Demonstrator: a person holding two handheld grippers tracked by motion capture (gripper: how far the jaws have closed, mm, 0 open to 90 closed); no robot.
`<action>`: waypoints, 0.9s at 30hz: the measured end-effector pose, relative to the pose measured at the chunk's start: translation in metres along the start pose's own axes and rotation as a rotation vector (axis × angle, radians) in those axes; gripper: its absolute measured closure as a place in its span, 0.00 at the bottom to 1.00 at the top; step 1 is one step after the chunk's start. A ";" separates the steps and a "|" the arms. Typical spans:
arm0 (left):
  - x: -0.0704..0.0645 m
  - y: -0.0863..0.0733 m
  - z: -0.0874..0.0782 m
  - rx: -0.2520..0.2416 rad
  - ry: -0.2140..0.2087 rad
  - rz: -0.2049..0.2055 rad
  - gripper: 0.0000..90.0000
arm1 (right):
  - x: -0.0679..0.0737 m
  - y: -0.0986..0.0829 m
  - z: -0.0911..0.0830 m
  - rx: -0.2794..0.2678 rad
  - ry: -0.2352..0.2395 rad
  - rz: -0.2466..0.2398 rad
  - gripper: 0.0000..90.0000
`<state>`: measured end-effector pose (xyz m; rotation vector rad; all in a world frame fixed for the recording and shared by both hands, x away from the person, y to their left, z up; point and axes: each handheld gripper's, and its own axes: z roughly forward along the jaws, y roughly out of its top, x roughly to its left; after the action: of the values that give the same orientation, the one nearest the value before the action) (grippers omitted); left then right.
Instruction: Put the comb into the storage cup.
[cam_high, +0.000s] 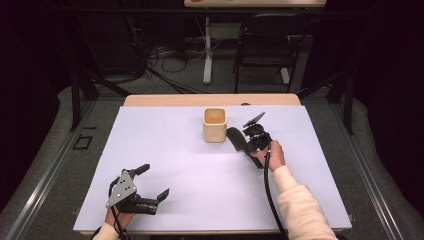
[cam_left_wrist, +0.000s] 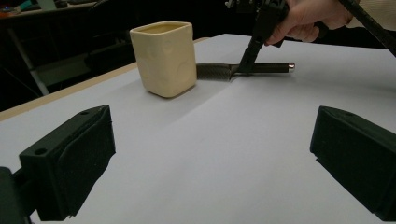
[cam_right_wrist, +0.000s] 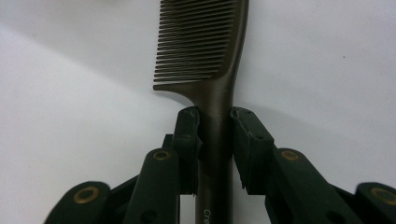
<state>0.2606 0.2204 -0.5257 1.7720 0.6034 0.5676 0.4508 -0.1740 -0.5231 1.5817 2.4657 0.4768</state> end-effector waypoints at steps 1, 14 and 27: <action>0.000 0.000 0.000 -0.001 0.002 -0.001 0.00 | 0.000 -0.001 0.000 -0.016 0.008 0.006 0.80; 0.000 0.000 0.001 -0.004 0.001 -0.004 0.00 | -0.007 -0.006 -0.012 -0.063 -0.006 -0.021 0.81; 0.000 0.000 0.000 -0.005 0.005 0.004 0.00 | -0.019 -0.014 -0.030 -0.108 0.008 -0.006 0.81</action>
<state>0.2606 0.2209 -0.5255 1.7681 0.6019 0.5759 0.4373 -0.2019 -0.5006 1.5336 2.4057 0.6061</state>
